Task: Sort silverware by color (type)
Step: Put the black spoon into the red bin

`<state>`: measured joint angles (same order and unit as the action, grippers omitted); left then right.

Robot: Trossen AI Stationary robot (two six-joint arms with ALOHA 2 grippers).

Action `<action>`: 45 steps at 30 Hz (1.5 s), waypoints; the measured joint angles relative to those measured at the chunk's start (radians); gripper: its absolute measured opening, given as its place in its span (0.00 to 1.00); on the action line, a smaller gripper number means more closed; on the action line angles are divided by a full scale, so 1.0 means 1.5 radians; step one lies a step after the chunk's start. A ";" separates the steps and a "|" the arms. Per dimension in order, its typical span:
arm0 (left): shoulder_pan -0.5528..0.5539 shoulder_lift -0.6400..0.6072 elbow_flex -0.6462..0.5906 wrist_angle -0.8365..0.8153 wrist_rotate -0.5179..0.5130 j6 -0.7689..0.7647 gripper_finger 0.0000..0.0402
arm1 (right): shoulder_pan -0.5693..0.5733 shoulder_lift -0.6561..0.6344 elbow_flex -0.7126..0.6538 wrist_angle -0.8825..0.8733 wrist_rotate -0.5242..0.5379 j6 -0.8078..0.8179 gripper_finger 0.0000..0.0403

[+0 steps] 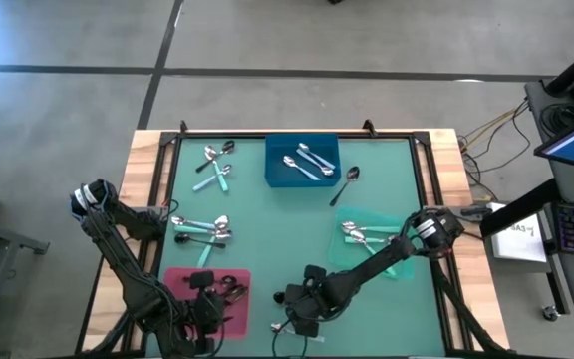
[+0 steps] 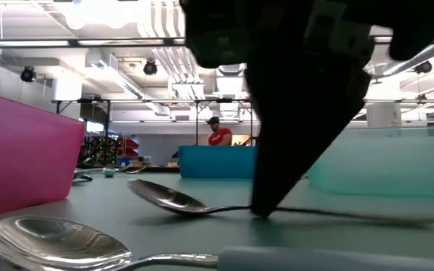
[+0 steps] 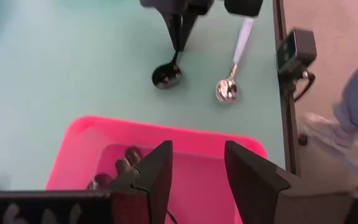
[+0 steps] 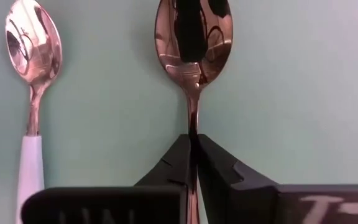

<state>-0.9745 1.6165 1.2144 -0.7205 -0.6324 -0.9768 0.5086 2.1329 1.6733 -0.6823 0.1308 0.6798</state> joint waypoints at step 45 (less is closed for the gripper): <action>0.016 0.000 0.000 0.068 -0.568 -0.023 0.32 | -0.021 -0.123 0.001 0.483 0.448 -0.576 0.02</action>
<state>-0.9498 1.6165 1.2144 -0.6185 -1.4845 -1.0115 0.4778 1.9480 1.6749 0.0425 0.8023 -0.1848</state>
